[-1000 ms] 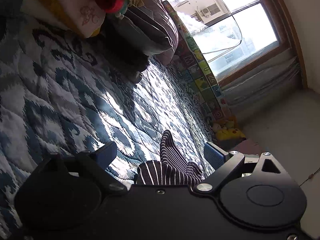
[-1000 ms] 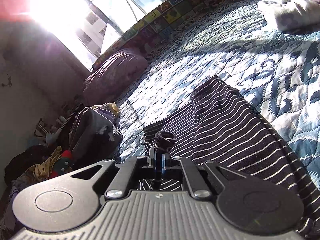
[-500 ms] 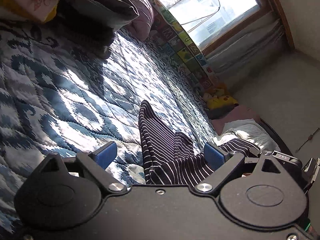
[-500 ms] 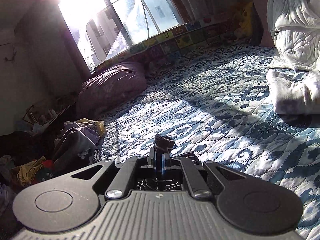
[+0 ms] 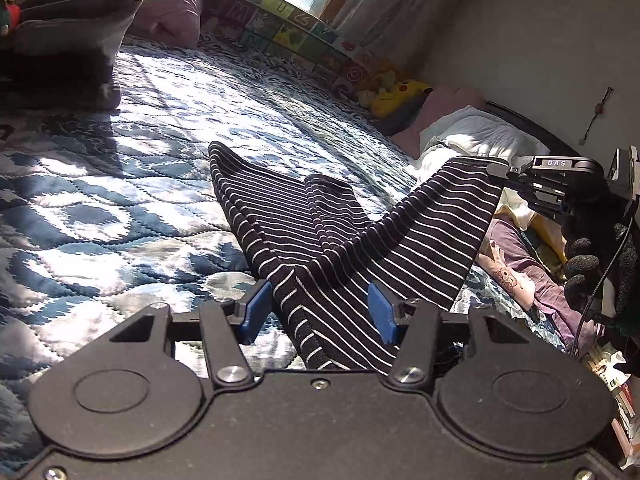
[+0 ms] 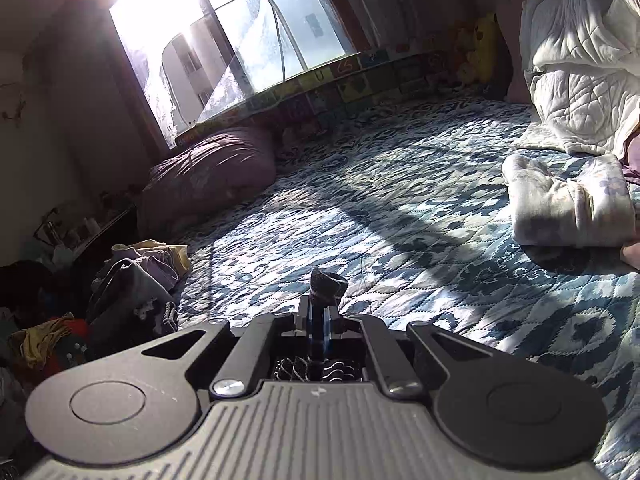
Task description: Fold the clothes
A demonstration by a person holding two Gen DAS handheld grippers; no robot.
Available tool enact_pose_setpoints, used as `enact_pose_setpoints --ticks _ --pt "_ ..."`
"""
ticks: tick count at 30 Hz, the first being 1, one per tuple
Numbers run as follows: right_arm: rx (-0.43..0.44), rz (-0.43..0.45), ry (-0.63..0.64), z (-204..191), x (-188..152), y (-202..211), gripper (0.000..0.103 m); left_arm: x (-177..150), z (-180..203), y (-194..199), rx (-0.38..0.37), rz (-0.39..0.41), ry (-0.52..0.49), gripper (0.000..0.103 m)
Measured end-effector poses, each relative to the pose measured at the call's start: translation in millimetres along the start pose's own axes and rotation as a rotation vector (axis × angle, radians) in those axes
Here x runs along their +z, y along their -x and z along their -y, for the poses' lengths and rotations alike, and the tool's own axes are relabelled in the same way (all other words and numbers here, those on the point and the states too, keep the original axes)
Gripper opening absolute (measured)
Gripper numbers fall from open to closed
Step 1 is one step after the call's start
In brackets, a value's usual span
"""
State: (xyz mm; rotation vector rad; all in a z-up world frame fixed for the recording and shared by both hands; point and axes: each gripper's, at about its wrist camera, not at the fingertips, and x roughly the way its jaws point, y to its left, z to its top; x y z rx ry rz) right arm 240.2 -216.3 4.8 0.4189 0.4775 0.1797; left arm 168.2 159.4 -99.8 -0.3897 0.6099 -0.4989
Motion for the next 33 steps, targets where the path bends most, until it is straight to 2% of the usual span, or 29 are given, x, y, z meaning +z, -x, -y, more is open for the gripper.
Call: enact_pose_setpoints --ticks 3,5,7,12,17,22,28,33 --pt "0.003 -0.004 -0.012 5 -4 4 0.007 -4 3 -5 -0.002 -0.020 -0.008 0.052" --pt "0.009 -0.005 -0.019 8 -6 7 0.007 -3 1 -6 0.017 -0.002 0.020 0.056" --pt "0.019 -0.005 -0.029 11 -8 12 0.007 -2 -4 -5 0.038 0.026 0.063 0.066" --pt "0.050 0.002 -0.037 16 -9 26 0.007 6 -16 -9 0.112 0.067 0.135 0.078" --pt "0.069 0.004 -0.046 24 -11 33 0.007 21 -25 -24 0.192 0.092 0.144 0.078" --pt "0.099 0.009 -0.099 38 -14 41 0.007 35 -30 -49 0.200 0.079 0.197 0.076" --pt "0.125 -0.001 -0.135 48 -18 51 0.007 42 -13 -78 0.206 0.039 0.134 0.076" --pt "0.148 -0.006 -0.181 59 -23 55 0.007 40 -6 -84 0.229 0.022 0.110 0.076"
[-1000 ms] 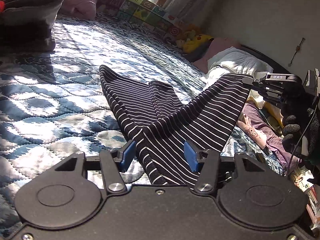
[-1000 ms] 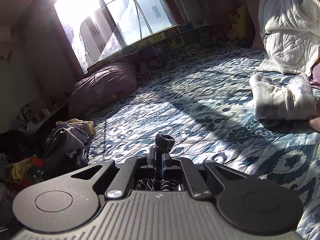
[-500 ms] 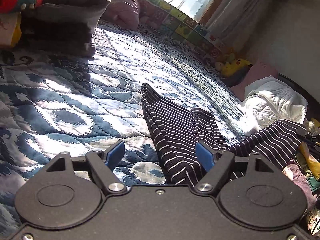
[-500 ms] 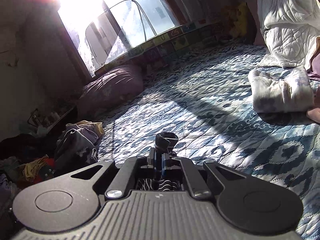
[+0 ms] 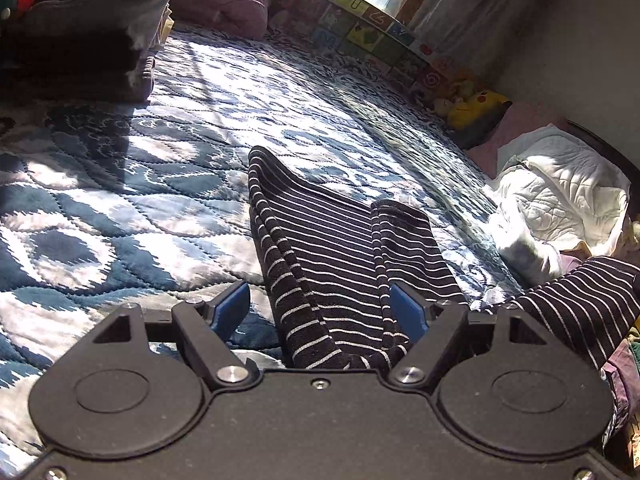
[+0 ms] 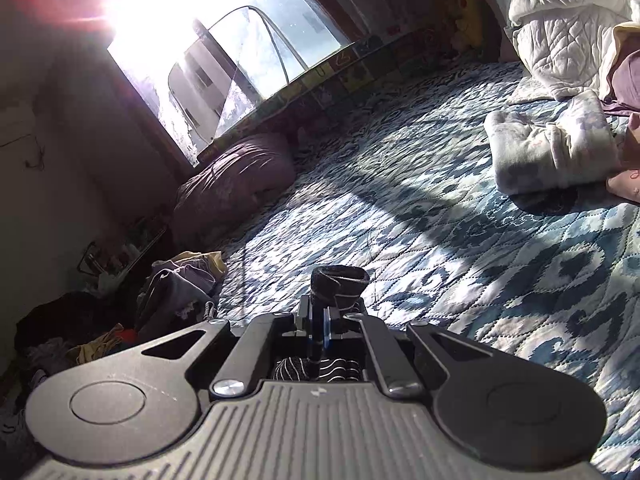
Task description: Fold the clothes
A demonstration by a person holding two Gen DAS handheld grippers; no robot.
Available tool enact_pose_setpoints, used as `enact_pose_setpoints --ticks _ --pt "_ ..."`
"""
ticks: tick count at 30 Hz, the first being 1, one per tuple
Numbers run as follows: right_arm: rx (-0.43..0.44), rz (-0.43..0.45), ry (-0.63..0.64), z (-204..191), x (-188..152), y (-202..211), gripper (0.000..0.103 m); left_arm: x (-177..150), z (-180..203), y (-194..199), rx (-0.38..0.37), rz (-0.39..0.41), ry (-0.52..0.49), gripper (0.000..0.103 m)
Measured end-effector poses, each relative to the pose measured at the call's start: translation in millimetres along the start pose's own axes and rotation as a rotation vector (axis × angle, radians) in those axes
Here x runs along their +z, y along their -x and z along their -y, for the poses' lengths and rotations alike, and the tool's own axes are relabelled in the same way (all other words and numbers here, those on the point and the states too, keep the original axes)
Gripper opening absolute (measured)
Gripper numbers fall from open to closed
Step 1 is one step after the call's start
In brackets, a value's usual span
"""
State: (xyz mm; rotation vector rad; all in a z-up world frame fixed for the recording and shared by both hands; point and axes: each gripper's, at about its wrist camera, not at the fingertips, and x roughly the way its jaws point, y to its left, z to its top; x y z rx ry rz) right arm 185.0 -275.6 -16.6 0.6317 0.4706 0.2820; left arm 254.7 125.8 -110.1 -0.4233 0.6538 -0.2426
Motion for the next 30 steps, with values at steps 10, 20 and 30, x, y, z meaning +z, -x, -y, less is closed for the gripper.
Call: enact_pose_setpoints --ticks 10,20,30 --pt "0.038 0.011 -0.096 30 -25 22 0.007 5 -4 -3 0.060 0.020 0.035 0.076" --pt "0.060 0.072 -0.190 84 -65 30 0.007 19 2 -21 0.117 0.043 -0.006 0.071" --pt "0.157 0.088 -0.275 110 -72 39 0.007 25 23 -64 0.173 -0.002 -0.147 0.024"
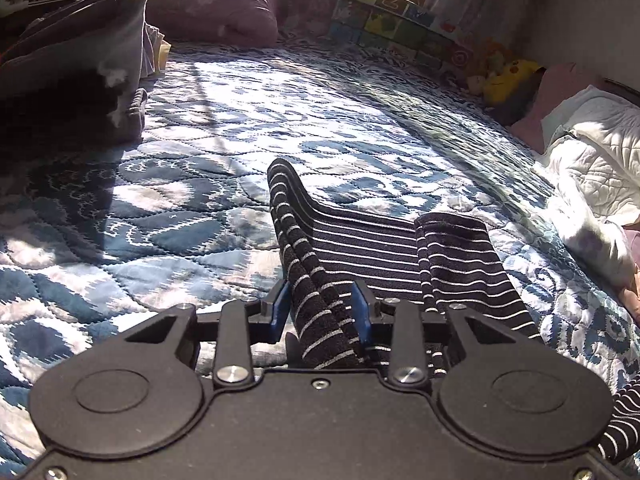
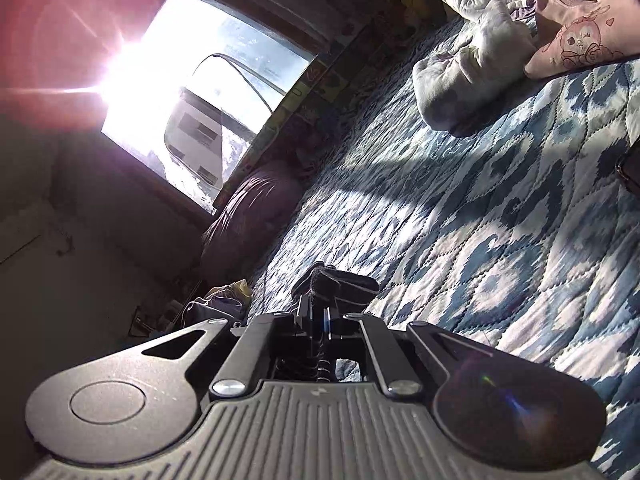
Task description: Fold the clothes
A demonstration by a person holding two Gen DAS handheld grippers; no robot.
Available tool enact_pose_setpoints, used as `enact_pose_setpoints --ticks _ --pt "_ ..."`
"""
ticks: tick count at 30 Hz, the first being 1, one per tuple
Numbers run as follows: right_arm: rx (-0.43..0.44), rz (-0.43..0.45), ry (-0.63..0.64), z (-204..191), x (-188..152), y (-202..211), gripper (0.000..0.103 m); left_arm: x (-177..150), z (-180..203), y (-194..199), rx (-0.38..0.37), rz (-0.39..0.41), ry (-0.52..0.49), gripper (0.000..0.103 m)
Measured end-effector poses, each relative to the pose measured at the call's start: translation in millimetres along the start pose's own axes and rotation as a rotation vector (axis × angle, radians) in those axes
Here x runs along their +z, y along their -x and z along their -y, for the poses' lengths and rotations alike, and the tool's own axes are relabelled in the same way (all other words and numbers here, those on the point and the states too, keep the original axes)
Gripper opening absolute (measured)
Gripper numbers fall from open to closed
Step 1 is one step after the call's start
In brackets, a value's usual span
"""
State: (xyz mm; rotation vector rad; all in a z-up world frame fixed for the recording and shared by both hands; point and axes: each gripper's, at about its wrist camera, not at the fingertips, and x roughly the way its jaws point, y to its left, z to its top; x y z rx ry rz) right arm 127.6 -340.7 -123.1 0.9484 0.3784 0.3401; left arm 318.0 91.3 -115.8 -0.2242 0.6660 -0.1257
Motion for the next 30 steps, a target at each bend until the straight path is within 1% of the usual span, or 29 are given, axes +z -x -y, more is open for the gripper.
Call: enact_pose_setpoints --ticks 1,6,8,9,10,11,12,13,14,17,18,19,20,21,22,24,26,27,28,30 --pt "0.012 0.003 -0.009 1 1 2 0.007 0 4 -1 -0.009 0.003 -0.017 0.018" --pt "0.073 0.028 -0.091 10 5 17 0.007 1 21 -3 -0.059 0.017 -0.094 0.018" --pt "0.088 0.031 -0.117 13 5 21 0.007 1 28 -8 -0.066 0.007 -0.131 0.018" --pt "0.092 0.029 -0.122 14 5 22 0.007 0 31 -11 -0.083 -0.005 -0.159 0.024" --pt "0.086 0.029 -0.126 15 4 23 0.007 -1 33 -12 -0.107 -0.019 -0.173 0.043" --pt "0.081 0.029 -0.130 16 3 23 0.007 -1 33 -11 -0.145 -0.024 -0.176 0.051" --pt "0.075 0.029 -0.134 17 2 24 0.007 0 33 -9 -0.183 -0.029 -0.179 0.054" --pt "0.070 0.029 -0.139 19 2 24 0.007 0 34 -7 -0.221 -0.035 -0.182 0.054" --pt "0.072 0.030 -0.146 20 1 25 0.007 3 31 -3 -0.240 -0.025 -0.168 0.054" --pt "0.080 0.025 -0.157 23 -1 26 0.007 16 11 8 -0.266 0.037 -0.068 0.052" --pt "0.083 0.022 -0.160 24 -2 27 0.007 20 5 7 -0.249 0.049 -0.044 0.050" --pt "0.083 0.019 -0.162 24 -2 26 0.007 24 0 6 -0.231 0.061 -0.020 0.043" --pt "0.084 0.016 -0.163 25 -2 26 0.007 28 -5 1 -0.195 0.065 -0.016 0.038" --pt "0.085 0.018 -0.169 26 -3 28 0.007 31 -8 -4 -0.167 0.059 -0.024 0.032" --pt "0.087 0.020 -0.174 27 -3 29 0.007 33 -9 -10 -0.155 0.054 -0.034 0.030" --pt "0.086 0.022 -0.183 29 -4 33 0.007 36 -8 -20 -0.160 0.045 -0.049 0.029" --pt "0.083 0.018 -0.186 31 -5 36 0.007 36 -1 -32 -0.168 0.033 -0.089 0.029" --pt "0.077 0.016 -0.183 32 -5 37 0.007 36 3 -39 -0.171 0.014 -0.114 0.029" --pt "0.068 0.014 -0.181 33 -5 38 0.007 34 10 -50 -0.188 -0.036 -0.155 0.029" --pt "0.051 0.009 -0.184 39 -6 37 0.007 22 23 -66 -0.202 -0.114 -0.286 0.030"
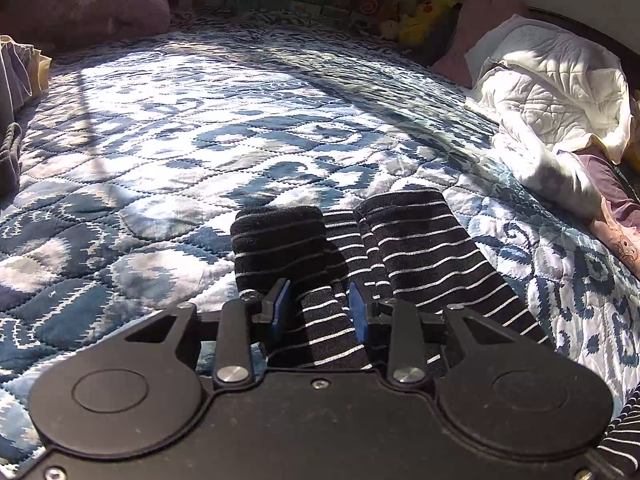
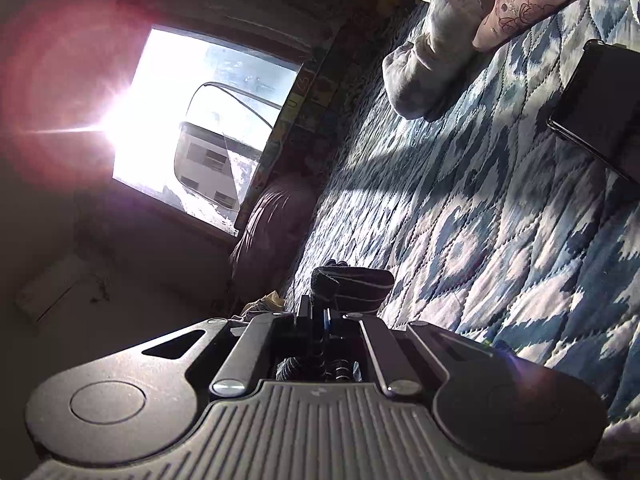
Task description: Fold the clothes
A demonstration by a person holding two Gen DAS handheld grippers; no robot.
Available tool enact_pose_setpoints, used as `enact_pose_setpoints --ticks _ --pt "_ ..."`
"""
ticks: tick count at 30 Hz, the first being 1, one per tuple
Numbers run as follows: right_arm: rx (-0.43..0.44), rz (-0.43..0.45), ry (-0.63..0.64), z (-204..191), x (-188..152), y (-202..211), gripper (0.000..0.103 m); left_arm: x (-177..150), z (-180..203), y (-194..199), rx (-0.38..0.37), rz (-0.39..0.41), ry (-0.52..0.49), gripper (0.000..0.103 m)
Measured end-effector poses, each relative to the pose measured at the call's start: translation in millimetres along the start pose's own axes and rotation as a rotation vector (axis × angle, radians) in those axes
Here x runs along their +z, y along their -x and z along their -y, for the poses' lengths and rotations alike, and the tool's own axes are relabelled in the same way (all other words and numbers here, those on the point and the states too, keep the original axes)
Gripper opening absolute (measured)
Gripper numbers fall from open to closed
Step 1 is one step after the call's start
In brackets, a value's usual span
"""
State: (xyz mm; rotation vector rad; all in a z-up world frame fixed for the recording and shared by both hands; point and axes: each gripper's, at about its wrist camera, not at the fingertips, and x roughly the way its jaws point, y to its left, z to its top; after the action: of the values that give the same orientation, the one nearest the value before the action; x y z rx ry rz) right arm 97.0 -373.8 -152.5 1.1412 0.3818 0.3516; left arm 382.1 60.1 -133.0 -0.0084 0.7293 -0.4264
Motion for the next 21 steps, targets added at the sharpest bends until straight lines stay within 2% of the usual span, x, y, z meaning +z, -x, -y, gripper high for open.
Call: enact_pose_setpoints --ticks 2,4,6,8,11,12,13,15,17,19,21 --pt "-0.020 -0.004 -0.003 6 0 -2 0.007 -2 7 1 0.010 0.010 -0.076 0.030" --pt "-0.020 -0.003 -0.010 9 0 -2 0.007 4 -6 13 -0.022 0.044 -0.004 0.030" --pt "-0.012 -0.003 -0.009 9 0 -2 0.007 7 -15 22 -0.016 0.106 0.053 0.030" --pt "0.011 -0.002 -0.004 8 0 -1 0.007 8 -20 23 0.034 0.132 0.083 0.030" --pt "0.032 -0.001 0.001 5 0 0 0.007 8 -25 17 0.050 0.125 0.124 0.030" --pt "0.023 -0.002 0.005 5 1 -1 0.007 7 -22 8 0.049 0.084 0.110 0.030" --pt "0.014 -0.005 0.005 7 1 -2 0.007 4 -14 0 0.067 0.046 0.046 0.030" --pt "0.009 -0.008 -0.009 10 1 -4 0.007 5 -7 0 0.083 0.053 -0.011 0.030" --pt "0.010 -0.009 -0.015 11 2 -4 0.007 14 -14 11 0.042 0.118 0.056 0.030" --pt "0.017 -0.010 -0.013 12 3 -5 0.007 19 -14 15 0.027 0.148 0.053 0.030" --pt "0.014 -0.015 -0.013 13 3 -6 0.007 19 -10 4 0.046 0.105 0.026 0.030"
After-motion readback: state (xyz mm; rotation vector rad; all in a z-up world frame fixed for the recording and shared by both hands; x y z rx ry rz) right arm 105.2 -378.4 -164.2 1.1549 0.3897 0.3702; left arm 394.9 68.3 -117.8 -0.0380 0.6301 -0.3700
